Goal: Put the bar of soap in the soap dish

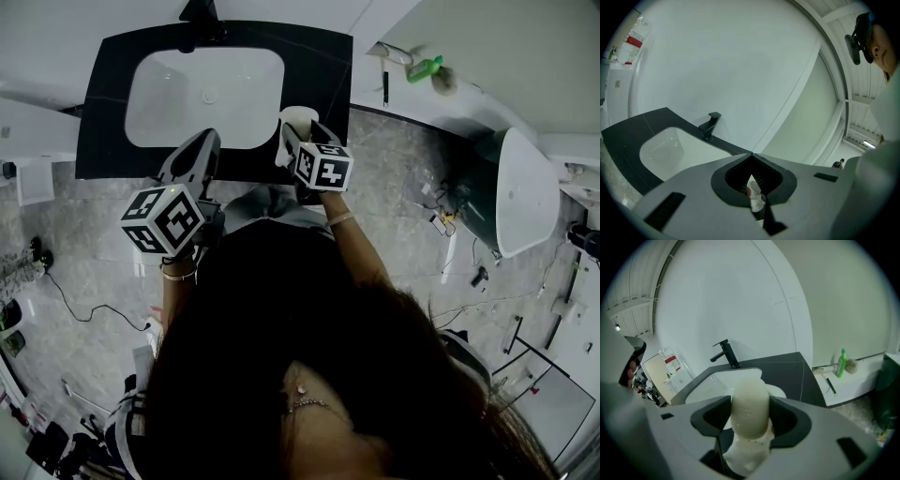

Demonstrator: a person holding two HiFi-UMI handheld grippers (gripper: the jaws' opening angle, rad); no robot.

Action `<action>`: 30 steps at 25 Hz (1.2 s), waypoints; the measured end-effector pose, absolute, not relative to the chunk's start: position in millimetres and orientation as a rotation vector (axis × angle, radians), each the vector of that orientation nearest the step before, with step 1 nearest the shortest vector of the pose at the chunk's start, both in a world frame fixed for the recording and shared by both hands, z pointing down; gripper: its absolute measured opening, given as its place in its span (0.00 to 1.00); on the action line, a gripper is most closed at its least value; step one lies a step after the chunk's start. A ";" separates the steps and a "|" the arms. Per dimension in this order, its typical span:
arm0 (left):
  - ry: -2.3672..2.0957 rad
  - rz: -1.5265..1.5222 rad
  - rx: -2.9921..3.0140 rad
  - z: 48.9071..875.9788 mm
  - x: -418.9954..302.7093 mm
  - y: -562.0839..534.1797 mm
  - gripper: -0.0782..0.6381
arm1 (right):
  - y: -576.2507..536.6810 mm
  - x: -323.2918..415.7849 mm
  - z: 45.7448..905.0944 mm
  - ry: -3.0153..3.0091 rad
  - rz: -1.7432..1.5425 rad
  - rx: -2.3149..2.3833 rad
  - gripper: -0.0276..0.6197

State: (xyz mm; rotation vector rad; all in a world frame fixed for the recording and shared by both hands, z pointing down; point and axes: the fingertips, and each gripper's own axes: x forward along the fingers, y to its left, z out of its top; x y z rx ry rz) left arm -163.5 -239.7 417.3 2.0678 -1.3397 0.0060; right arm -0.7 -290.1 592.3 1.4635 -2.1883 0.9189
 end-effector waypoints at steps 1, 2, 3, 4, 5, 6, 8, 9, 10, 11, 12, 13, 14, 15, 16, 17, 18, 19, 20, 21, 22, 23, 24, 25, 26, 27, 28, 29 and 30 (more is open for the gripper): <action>-1.338 0.003 2.067 416.2 -163.8 -239.2 0.10 | -288.8 -1.1 593.1 -2.185 0.920 1.462 0.46; -1.337 0.000 2.066 415.1 -164.1 -238.6 0.10 | -287.6 -1.2 594.0 -2.181 0.922 1.462 0.46; -1.336 0.000 2.066 414.3 -164.1 -238.1 0.10 | -286.8 -0.8 595.1 -2.177 0.927 1.463 0.46; -1.336 0.000 2.066 414.2 -164.2 -237.7 0.10 | -286.3 -0.1 596.5 -2.173 0.932 1.466 0.46; -1.337 0.002 2.065 414.5 -164.6 -237.4 0.10 | -285.8 0.5 598.1 -2.168 0.935 1.468 0.46; -1.337 0.003 2.064 414.8 -165.3 -237.0 0.10 | -285.2 0.9 599.6 -2.162 0.935 1.469 0.46; -1.338 0.006 2.061 415.3 -166.9 -236.2 0.10 | -284.2 1.2 601.5 -2.149 0.924 1.473 0.46; -1.338 0.007 2.061 415.6 -167.2 -236.1 0.10 | -284.1 1.6 601.8 -2.146 0.919 1.475 0.46; -1.337 0.007 2.061 415.9 -167.1 -236.3 0.10 | -284.3 2.0 601.8 -2.146 0.917 1.477 0.46; -1.336 0.008 2.060 416.4 -166.9 -236.5 0.10 | -284.8 2.4 601.3 -2.149 0.916 1.479 0.46; -1.335 0.009 2.060 417.0 -166.5 -236.8 0.10 | -285.5 3.0 600.5 -2.153 0.913 1.483 0.46; -1.333 0.009 2.061 417.6 -166.1 -237.2 0.10 | -286.4 3.6 599.3 -2.156 0.906 1.489 0.46; -1.331 0.009 2.062 418.1 -165.6 -237.7 0.10 | -287.1 4.3 597.9 -2.159 0.896 1.493 0.46; -1.329 0.009 2.063 418.2 -165.0 -238.1 0.10 | -287.7 5.1 596.4 -2.160 0.887 1.497 0.46; -1.326 0.008 2.065 418.2 -164.3 -238.5 0.10 | -288.0 6.0 594.8 -2.161 0.880 1.502 0.46; -1.323 0.008 2.067 417.9 -163.3 -238.6 0.10 | -288.0 7.3 592.6 -2.163 0.878 1.508 0.46; -1.320 0.008 2.069 417.6 -162.2 -238.6 0.10 | -287.9 8.9 589.7 -2.168 0.876 1.516 0.46; -1.317 0.009 2.071 417.2 -161.0 -238.6 0.10 | -288.1 10.7 585.8 -2.176 0.873 1.525 0.46; -1.314 0.009 2.073 416.9 -159.8 -238.6 0.10 | -288.6 12.6 581.0 -2.185 0.866 1.535 0.46; -1.312 0.010 2.075 416.8 -158.4 -238.7 0.10 | -289.5 14.5 575.3 -2.196 0.857 1.546 0.46; -1.309 0.011 2.077 416.7 -156.9 -239.1 0.10 | -290.6 16.7 568.8 -2.207 0.845 1.557 0.46; -1.306 0.011 2.080 416.5 -155.5 -239.5 0.10 | -291.6 19.0 561.2 -2.218 0.832 1.568 0.46; -1.303 0.011 2.082 416.1 -154.3 -240.0 0.10 | -292.4 21.0 552.6 -2.231 0.817 1.578 0.46; -1.300 0.010 2.084 415.4 -153.3 -240.3 0.10 | -292.8 22.9 543.0 -2.244 0.802 1.586 0.46; -1.297 0.010 2.086 414.7 -152.4 -240.7 0.10 | -293.0 24.7 532.5 -2.259 0.789 1.593 0.46; -1.293 0.010 2.088 414.0 -151.3 -240.9 0.10 | -292.8 26.9 521.6 -2.276 0.777 1.600 0.46; -1.289 0.010 2.090 413.5 -149.8 -241.0 0.10 | -292.4 29.7 510.8 -2.292 0.768 1.611 0.46; -1.285 0.011 2.094 413.1 -148.0 -241.1 0.10 | -291.6 32.8 500.2 -2.307 0.760 1.622 0.46; -1.281 0.012 2.098 412.4 -145.9 -241.2 0.10 | -290.2 36.1 489.9 -2.319 0.752 1.634 0.45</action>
